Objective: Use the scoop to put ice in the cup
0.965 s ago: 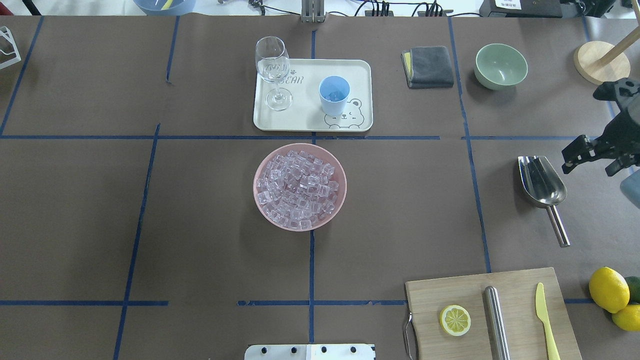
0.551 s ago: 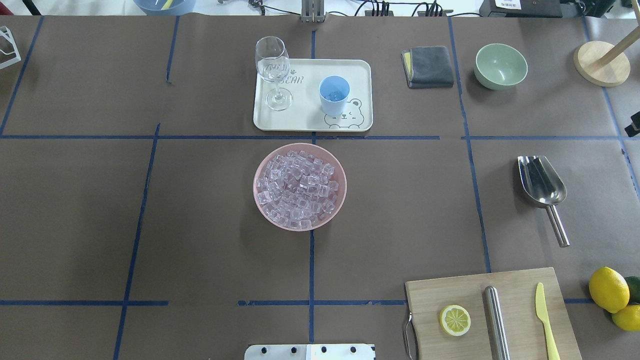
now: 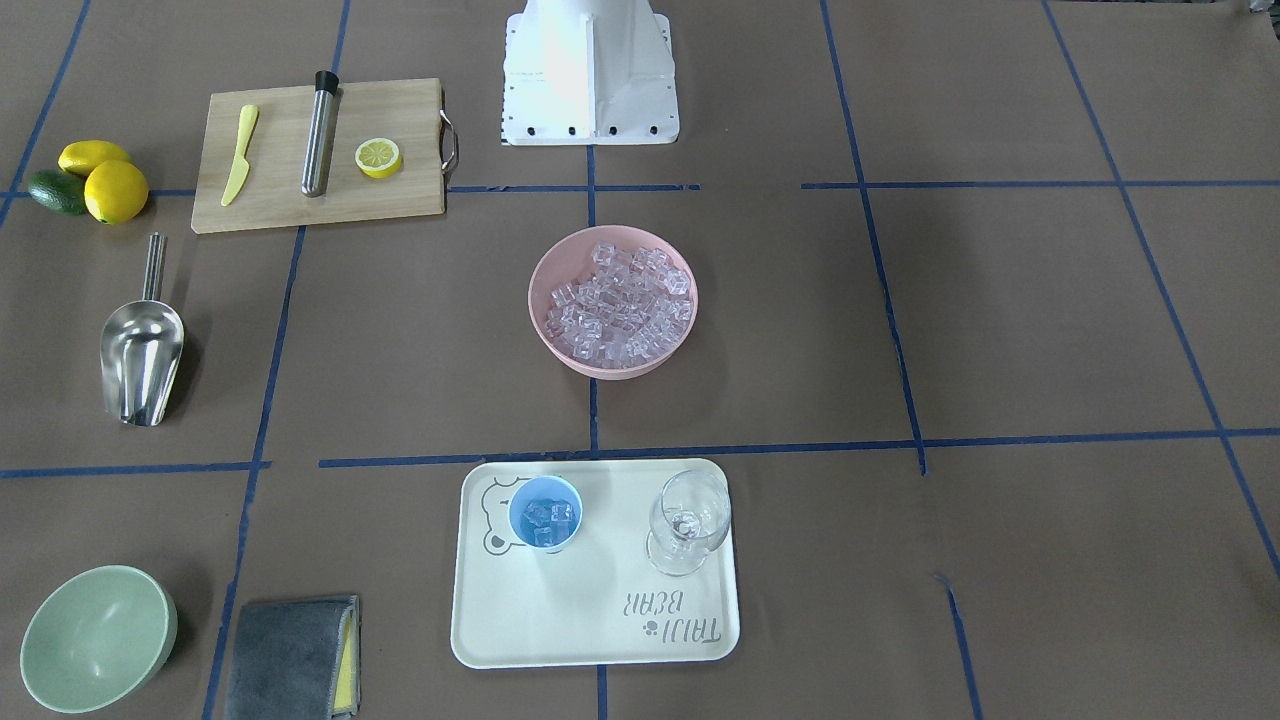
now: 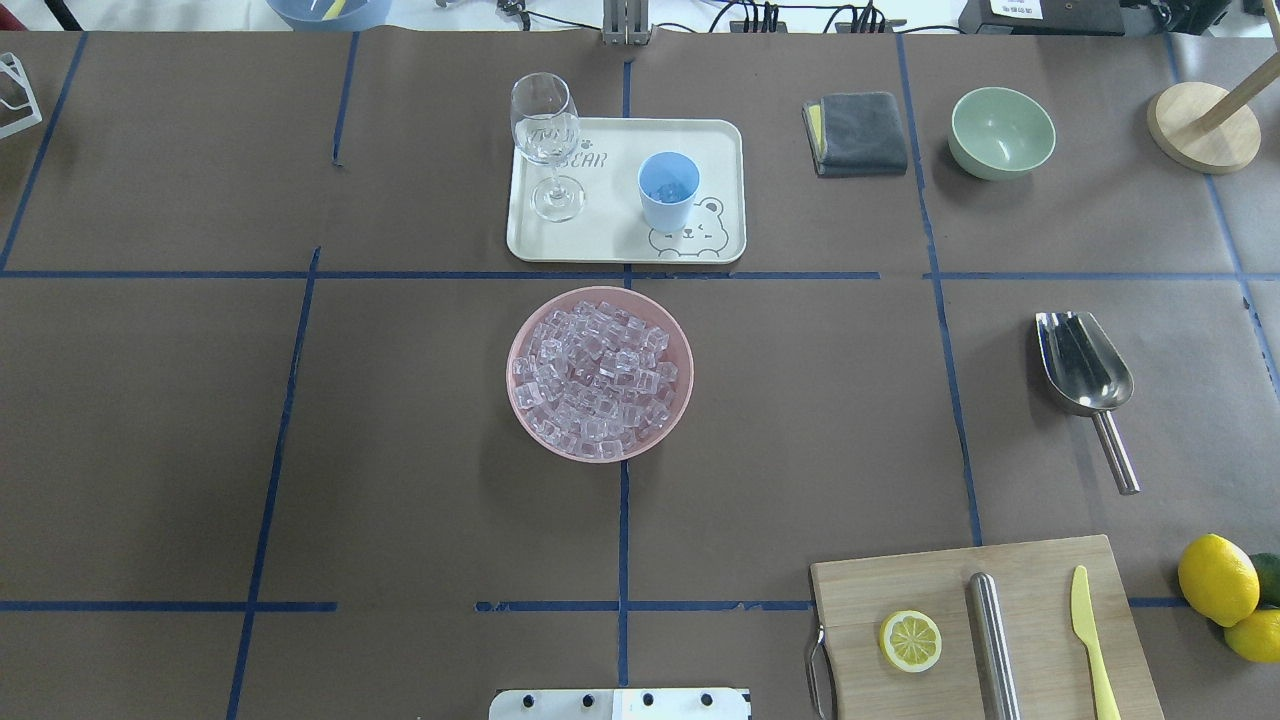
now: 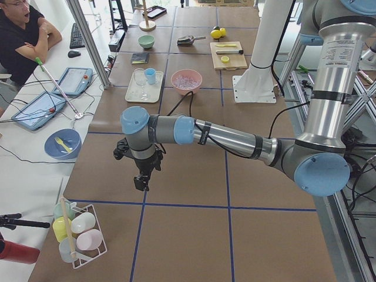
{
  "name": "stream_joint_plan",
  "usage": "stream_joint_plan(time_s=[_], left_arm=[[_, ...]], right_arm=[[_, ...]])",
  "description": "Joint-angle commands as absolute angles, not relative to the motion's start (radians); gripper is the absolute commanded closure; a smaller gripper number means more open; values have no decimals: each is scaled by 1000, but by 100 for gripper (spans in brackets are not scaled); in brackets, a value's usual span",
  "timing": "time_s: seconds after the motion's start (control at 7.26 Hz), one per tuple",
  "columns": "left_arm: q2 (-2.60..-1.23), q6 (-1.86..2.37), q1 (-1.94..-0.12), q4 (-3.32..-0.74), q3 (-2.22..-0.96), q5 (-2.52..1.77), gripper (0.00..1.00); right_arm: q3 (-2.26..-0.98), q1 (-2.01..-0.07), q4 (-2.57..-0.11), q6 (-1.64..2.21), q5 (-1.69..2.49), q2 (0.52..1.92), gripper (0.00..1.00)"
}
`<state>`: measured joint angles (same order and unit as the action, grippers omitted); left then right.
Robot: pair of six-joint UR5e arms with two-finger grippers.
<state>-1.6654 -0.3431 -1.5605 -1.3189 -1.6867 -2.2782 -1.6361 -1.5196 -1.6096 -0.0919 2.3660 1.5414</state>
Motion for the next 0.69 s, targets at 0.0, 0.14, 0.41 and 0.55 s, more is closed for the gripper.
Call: stream_joint_plan(time_s=[0.0, 0.14, 0.41, 0.55], left_arm=[[-1600, -348, -1569, -1327, -1637, -2351, 0], [-1591, -348, -1569, -1328, -1637, -2364, 0], [-1612, -342, -1568, -1356, -1632, -2364, 0], [-1612, -339, -1566, -1406, -1608, -2362, 0]], right_arm=[[-1634, -1536, -1600, -121, 2367, 1539, 0], [-1635, -1536, -1598, -124, 2361, 1526, 0], [-1637, -1537, -1600, -120, 2361, 1529, 0], [-1635, -1554, -1601, -120, 2368, 1528, 0]])
